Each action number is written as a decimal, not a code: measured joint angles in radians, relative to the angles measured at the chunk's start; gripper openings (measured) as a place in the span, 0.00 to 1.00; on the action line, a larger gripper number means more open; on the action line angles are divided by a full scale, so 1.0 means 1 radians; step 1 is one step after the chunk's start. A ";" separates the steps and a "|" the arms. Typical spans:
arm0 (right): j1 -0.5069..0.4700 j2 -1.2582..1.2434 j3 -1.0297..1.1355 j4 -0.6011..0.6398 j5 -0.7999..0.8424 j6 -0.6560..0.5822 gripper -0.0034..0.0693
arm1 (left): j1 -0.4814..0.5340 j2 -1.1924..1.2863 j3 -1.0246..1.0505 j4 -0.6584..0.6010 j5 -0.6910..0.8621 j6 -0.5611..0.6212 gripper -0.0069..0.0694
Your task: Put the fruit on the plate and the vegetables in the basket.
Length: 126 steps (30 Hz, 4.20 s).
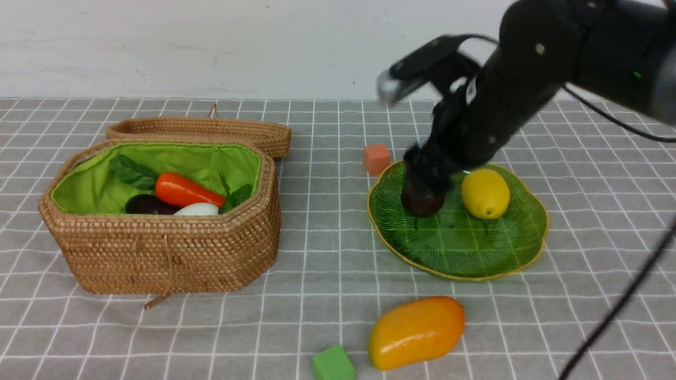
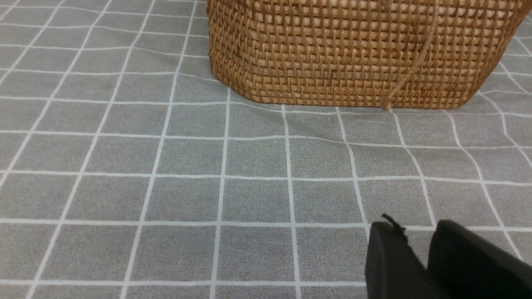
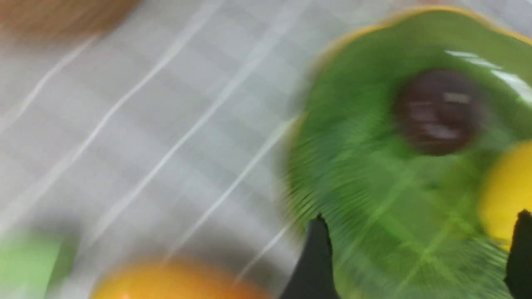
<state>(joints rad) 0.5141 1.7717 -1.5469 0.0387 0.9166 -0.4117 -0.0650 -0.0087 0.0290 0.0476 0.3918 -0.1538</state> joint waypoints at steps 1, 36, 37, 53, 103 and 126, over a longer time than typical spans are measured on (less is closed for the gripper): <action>0.028 -0.024 0.083 0.000 -0.005 -0.113 0.83 | 0.000 0.000 0.000 0.000 0.000 0.000 0.28; 0.109 0.029 0.158 -0.039 0.054 -0.341 0.81 | 0.000 0.000 0.000 0.000 0.000 0.000 0.28; 0.077 0.015 0.131 -0.019 0.059 -0.340 0.81 | 0.000 0.000 0.000 0.000 0.000 0.000 0.28; -0.156 0.057 0.107 0.053 -0.287 -0.266 0.81 | 0.000 0.000 0.000 0.000 0.000 0.000 0.28; -0.353 -0.963 0.360 0.080 -0.045 0.201 0.03 | 0.000 0.000 0.000 0.000 0.000 0.000 0.28; -0.602 -1.784 1.563 0.133 -0.532 0.262 0.04 | 0.000 0.000 0.000 0.000 0.000 0.000 0.28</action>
<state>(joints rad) -0.0878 -0.0120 0.0161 0.1716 0.3843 -0.1501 -0.0650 -0.0087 0.0290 0.0476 0.3918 -0.1538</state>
